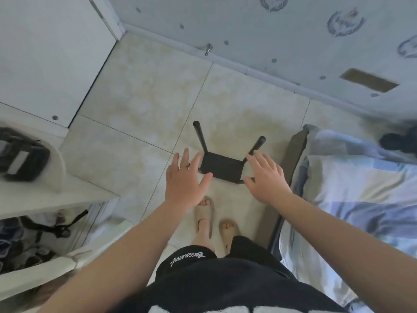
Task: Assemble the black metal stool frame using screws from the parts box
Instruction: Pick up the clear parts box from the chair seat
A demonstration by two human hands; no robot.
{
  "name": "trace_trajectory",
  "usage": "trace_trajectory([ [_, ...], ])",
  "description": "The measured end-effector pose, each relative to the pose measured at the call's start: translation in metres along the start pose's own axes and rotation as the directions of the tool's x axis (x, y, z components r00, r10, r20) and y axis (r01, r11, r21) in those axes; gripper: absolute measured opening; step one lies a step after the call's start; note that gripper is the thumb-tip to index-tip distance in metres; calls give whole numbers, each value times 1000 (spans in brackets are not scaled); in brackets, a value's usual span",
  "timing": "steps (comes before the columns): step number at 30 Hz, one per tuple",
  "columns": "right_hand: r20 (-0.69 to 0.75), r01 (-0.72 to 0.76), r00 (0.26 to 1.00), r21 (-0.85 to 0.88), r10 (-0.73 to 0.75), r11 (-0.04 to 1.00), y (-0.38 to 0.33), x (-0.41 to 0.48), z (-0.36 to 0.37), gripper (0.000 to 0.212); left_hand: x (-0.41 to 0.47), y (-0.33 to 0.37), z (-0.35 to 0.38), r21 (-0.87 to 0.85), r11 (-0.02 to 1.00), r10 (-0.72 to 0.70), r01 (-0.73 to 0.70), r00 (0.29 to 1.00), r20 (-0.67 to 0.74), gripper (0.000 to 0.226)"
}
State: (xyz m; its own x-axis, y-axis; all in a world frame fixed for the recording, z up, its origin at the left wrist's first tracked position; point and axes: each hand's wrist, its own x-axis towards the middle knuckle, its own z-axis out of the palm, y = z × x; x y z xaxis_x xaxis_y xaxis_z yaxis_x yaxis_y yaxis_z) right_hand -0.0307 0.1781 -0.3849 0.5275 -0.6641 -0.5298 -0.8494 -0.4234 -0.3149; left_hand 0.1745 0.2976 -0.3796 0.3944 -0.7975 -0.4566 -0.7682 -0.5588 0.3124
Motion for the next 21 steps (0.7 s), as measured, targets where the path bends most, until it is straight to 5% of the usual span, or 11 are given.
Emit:
trace_trajectory([
  [6,-6,199,979,-189,-204,962,-9,-57,-2,71,-91,1,-7,2,998,-57,58,994,-93,70],
  [12,27,469,875,-296,-483,832,-46,-102,-14,76,-181,-8,-21,-73,980,-195,183,950,-243,75],
  [17,63,651,742,-305,-667,695,-104,-125,-27,72,-241,-18,-40,-93,951,-309,295,880,-361,76],
  [21,53,798,570,-273,-820,537,-157,-145,-33,69,-291,-32,-56,-163,913,-403,374,767,-499,76],
])
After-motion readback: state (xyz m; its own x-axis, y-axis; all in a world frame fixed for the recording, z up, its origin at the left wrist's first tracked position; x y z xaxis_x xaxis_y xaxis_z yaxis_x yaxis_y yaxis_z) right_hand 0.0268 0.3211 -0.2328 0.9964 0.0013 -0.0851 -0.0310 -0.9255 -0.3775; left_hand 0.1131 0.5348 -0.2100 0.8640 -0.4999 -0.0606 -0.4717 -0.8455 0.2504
